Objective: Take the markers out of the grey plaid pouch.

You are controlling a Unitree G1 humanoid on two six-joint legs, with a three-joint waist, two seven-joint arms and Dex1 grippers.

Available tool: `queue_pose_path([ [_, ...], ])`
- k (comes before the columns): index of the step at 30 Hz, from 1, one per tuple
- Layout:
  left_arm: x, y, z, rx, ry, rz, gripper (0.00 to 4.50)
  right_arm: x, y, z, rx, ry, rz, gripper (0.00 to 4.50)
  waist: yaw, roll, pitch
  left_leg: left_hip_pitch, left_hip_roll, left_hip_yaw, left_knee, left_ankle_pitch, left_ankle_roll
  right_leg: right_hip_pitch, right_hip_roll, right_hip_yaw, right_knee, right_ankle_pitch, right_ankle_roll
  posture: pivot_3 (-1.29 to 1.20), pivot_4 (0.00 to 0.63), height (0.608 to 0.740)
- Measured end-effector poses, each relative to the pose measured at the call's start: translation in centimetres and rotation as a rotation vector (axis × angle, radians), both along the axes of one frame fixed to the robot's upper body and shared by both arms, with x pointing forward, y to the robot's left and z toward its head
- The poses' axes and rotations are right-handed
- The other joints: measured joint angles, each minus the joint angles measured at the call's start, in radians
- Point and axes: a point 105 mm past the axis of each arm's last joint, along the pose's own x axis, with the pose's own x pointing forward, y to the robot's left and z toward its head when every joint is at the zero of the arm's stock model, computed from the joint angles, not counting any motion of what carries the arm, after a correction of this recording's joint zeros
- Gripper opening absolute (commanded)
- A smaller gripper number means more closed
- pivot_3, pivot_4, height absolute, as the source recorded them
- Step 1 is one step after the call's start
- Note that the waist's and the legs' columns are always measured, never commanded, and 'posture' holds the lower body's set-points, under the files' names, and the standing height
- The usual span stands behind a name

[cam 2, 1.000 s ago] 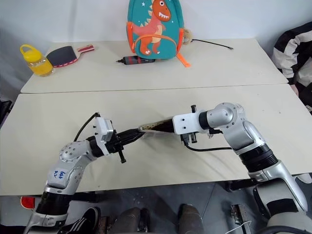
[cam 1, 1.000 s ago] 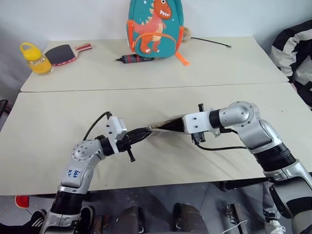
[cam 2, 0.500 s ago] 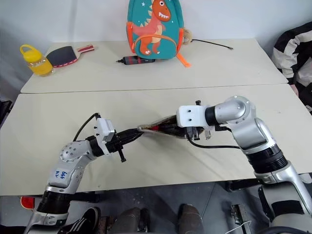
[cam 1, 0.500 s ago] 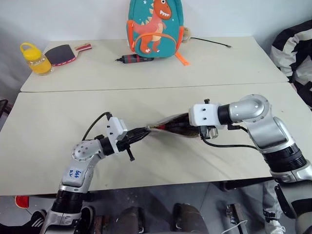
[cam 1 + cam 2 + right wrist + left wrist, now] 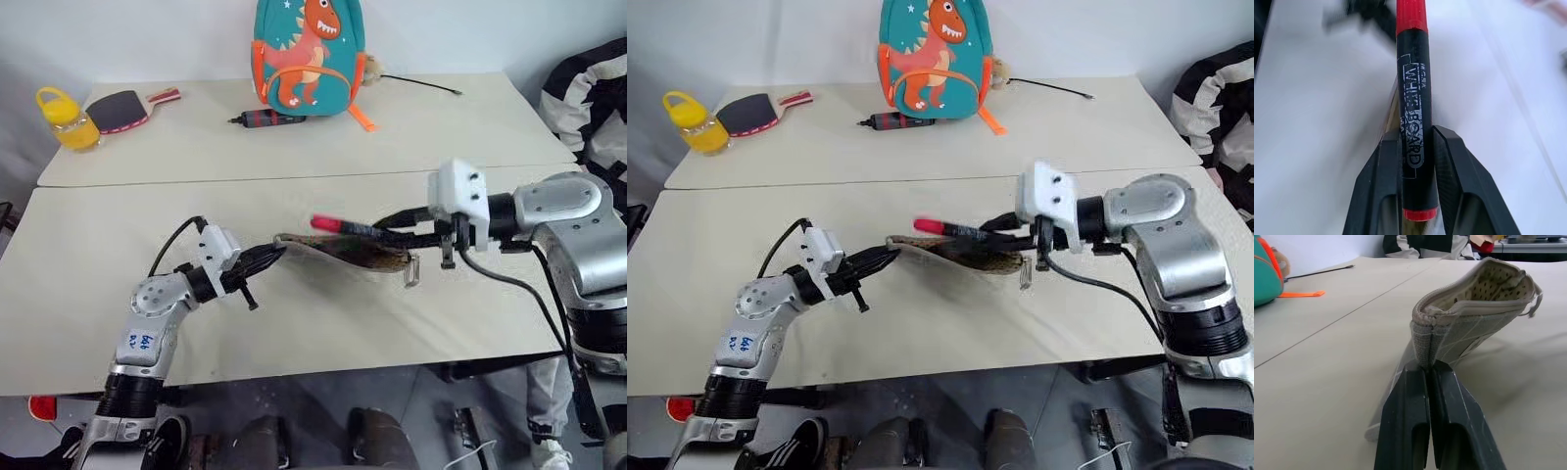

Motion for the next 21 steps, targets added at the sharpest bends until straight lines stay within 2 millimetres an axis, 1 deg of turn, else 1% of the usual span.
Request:
queue_pose_path([
  [1,0.0,0.0,0.0,-0.007,0.008,0.000,0.00,0.7,-0.2,0.5,0.017,-0.030,-0.035,0.54,0.000,0.000,0.000,0.000,0.000,0.000,0.000,0.000,0.000,0.000,0.000,0.000,0.000,0.000,0.000,0.00,0.150,0.740],
  [2,-0.1,0.0,0.0,-0.020,0.018,-0.002,0.00,2.1,-0.9,0.9,0.013,-0.087,-0.103,0.54,0.000,0.000,0.000,0.000,0.000,0.000,0.000,0.000,0.000,0.000,0.000,0.000,0.000,0.000,0.000,0.00,0.150,0.740],
  [3,-0.2,-0.1,0.0,-0.042,0.033,-0.009,0.00,4.1,-2.5,1.1,-0.007,-0.155,-0.225,0.54,0.000,0.000,0.000,0.000,-0.001,0.001,0.000,0.000,0.000,0.000,0.000,0.001,-0.001,0.000,0.000,0.00,0.150,0.740],
  [4,-0.3,-0.1,0.0,-0.052,0.043,-0.012,0.00,5.1,-3.5,0.9,-0.026,-0.177,-0.290,0.54,0.004,0.000,0.000,0.000,-0.001,0.001,0.000,0.000,0.000,0.000,-0.001,0.000,0.000,0.000,0.000,0.00,0.150,0.740],
  [5,-0.4,0.0,0.0,-0.074,0.062,-0.014,0.00,6.5,-5.1,0.3,-0.062,-0.204,-0.377,0.54,0.006,0.000,0.000,0.000,-0.001,0.001,0.000,0.000,0.000,0.000,-0.001,0.000,0.000,0.000,0.000,0.00,0.150,0.740],
  [6,-0.5,0.1,0.1,-0.089,0.072,-0.014,0.00,7.3,-6.3,-0.8,-0.092,-0.201,-0.434,0.54,0.006,0.000,0.000,0.000,-0.001,0.001,0.000,0.000,0.000,0.000,-0.001,0.000,0.000,0.000,0.000,0.00,0.150,0.740],
  [7,-0.6,0.1,0.3,-0.101,0.078,-0.016,0.00,7.8,-7.1,-2.1,-0.121,-0.191,-0.466,0.54,0.005,0.000,0.000,0.000,-0.001,0.001,-0.001,0.000,0.000,0.000,-0.001,0.000,-0.001,0.000,0.000,0.00,0.150,0.740],
  [8,-0.6,0.1,0.5,-0.115,0.081,-0.021,0.00,8.3,-7.7,-3.9,-0.153,-0.168,-0.489,0.54,0.002,0.000,0.000,0.000,-0.001,0.001,-0.002,0.000,0.000,0.000,-0.001,0.000,-0.001,0.000,0.000,0.00,0.150,0.740],
  [10,-0.7,0.1,0.7,-0.128,0.092,-0.027,0.00,8.6,-8.0,-6.1,-0.172,-0.131,-0.497,0.54,0.000,0.000,0.000,0.000,-0.001,0.001,-0.002,0.000,0.000,-0.001,0.000,0.000,-0.001,0.000,0.000,0.00,0.150,0.740],
  [12,-0.9,-0.2,1.0,-0.145,0.103,-0.042,0.00,8.9,-8.7,-7.4,-0.196,-0.129,-0.515,0.54,-0.003,0.000,0.000,0.000,-0.001,0.002,-0.002,0.000,0.000,-0.001,0.000,0.000,-0.001,0.000,0.000,0.00,0.150,0.740],
  [15,-1.0,0.1,1.2,-0.160,0.117,-0.038,0.00,9.3,-10.0,-8.7,-0.219,-0.115,-0.556,0.54,-0.003,0.000,0.000,0.000,-0.001,0.002,-0.002,0.001,0.000,0.000,0.000,0.000,-0.001,0.000,0.000,0.00,0.150,0.740],
  [19,-1.0,0.6,1.7,-0.172,0.113,-0.027,0.00,9.4,-10.6,-9.4,-0.231,-0.104,-0.573,0.54,-0.002,0.000,0.000,0.000,0.000,0.002,-0.001,0.001,0.000,0.000,0.000,0.001,-0.001,0.000,0.000,0.00,0.150,0.740],
  [20,-1.0,0.5,1.8,-0.172,0.108,-0.029,0.00,9.4,-10.7,-9.5,-0.237,-0.100,-0.574,1.27,-0.002,0.000,0.000,0.000,-0.001,0.002,-0.001,0.001,0.000,0.000,0.000,0.001,-0.001,0.000,0.000,0.00,0.150,0.740],
  [21,-1.1,0.5,2.0,-0.171,0.104,-0.032,0.00,9.4,-10.7,-9.5,-0.238,-0.095,-0.571,1.55,-0.001,0.000,0.000,0.000,-0.001,0.002,-0.001,0.001,0.000,0.000,0.000,0.001,-0.001,0.000,0.000,0.00,0.150,0.740],
])
